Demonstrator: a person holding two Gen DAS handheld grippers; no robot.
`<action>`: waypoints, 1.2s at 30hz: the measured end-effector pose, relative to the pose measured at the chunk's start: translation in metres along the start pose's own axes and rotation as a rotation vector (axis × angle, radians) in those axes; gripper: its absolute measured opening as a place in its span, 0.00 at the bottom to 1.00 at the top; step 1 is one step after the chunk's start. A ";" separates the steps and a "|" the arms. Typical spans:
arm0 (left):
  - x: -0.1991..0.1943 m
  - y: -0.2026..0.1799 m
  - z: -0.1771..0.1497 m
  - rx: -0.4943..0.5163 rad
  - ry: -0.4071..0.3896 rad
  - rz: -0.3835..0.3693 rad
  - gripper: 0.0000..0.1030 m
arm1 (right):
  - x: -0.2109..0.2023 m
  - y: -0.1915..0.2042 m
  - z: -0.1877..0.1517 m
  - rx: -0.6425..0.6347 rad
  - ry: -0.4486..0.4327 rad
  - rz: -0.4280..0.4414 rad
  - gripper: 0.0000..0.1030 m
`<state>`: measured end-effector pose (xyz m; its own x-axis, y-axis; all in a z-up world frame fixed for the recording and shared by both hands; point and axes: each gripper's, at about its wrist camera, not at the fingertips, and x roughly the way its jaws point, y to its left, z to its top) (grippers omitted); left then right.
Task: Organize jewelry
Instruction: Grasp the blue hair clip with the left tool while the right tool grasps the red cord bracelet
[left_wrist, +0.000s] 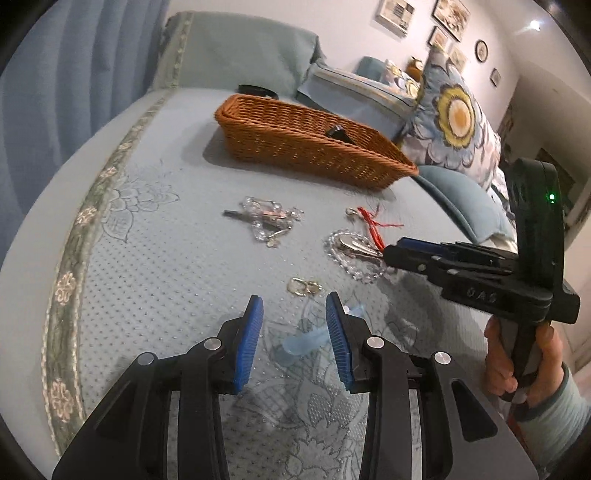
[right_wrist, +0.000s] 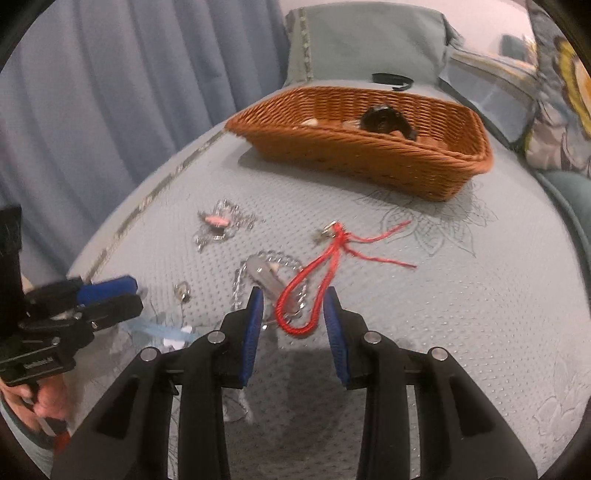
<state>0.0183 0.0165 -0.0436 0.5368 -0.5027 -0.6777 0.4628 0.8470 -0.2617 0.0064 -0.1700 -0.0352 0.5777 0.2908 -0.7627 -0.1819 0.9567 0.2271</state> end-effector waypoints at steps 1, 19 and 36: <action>0.000 -0.001 -0.001 0.010 0.006 -0.005 0.33 | 0.002 0.000 0.000 -0.005 0.005 -0.021 0.30; 0.005 -0.021 -0.019 0.124 0.136 -0.138 0.34 | 0.000 -0.034 0.000 -0.013 0.079 -0.061 0.19; 0.014 -0.040 -0.024 0.200 0.104 -0.001 0.34 | 0.007 -0.024 -0.002 -0.070 0.040 -0.094 0.39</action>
<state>-0.0102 -0.0201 -0.0590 0.4652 -0.4743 -0.7474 0.5998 0.7898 -0.1279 0.0132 -0.1913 -0.0478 0.5629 0.1981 -0.8024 -0.1846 0.9765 0.1116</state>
